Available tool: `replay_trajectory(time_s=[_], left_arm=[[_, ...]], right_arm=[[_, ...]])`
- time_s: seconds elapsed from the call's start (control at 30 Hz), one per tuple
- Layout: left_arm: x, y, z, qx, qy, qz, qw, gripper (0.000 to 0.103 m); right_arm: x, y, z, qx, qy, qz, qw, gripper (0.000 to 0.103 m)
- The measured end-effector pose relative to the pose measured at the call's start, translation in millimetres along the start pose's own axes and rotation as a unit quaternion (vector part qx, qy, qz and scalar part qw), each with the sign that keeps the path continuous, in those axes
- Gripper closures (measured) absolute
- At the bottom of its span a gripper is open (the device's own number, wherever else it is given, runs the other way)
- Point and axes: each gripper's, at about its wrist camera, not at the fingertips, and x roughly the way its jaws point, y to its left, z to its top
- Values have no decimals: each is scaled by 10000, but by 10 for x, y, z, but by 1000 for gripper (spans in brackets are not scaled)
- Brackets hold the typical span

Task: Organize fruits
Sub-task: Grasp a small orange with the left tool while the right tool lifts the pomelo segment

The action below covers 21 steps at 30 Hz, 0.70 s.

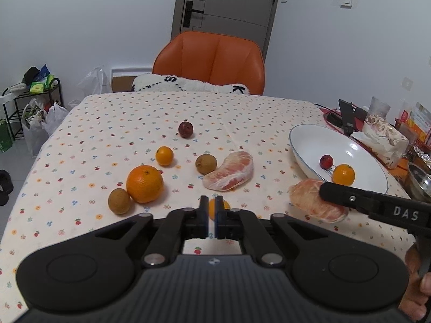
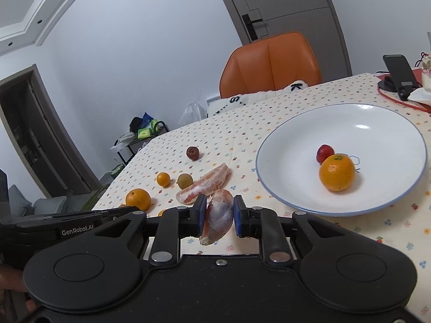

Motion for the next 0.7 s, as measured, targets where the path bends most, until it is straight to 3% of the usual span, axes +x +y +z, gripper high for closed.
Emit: replay_trajectory(time_s=[0.1, 0.17, 0.27, 0.33, 0.53, 0.6, 0.63, 0.7], left_arm=[[39, -10, -9, 12, 93, -29, 10000, 95], [77, -26, -21, 10, 118, -58, 9999, 86], [142, -61, -46, 69, 77, -27, 9999, 59], [189, -84, -56, 103, 41, 2, 9999, 55], [386, -117, -64, 97, 161, -79, 9998, 56], [475, -105, -81, 39, 329, -85, 9994, 65], [483, -101, -93, 42, 284, -39, 9996, 77], [493, -111, -86, 113, 303, -18, 9995, 81]], right_arm=[[-9, -26, 10, 37, -13, -42, 10000, 83], [-20, -29, 17, 32, -31, -74, 10000, 84], [-38, -25, 31, 20, -62, -106, 9999, 83], [-52, -28, 37, 7, -80, -135, 9999, 83], [-49, -46, 75, -7, -92, -234, 9997, 83], [-35, -53, 97, -16, -101, -255, 9996, 83], [-28, -56, 107, -12, -108, -253, 9996, 83], [-12, -61, 121, -15, -118, -259, 9996, 83]])
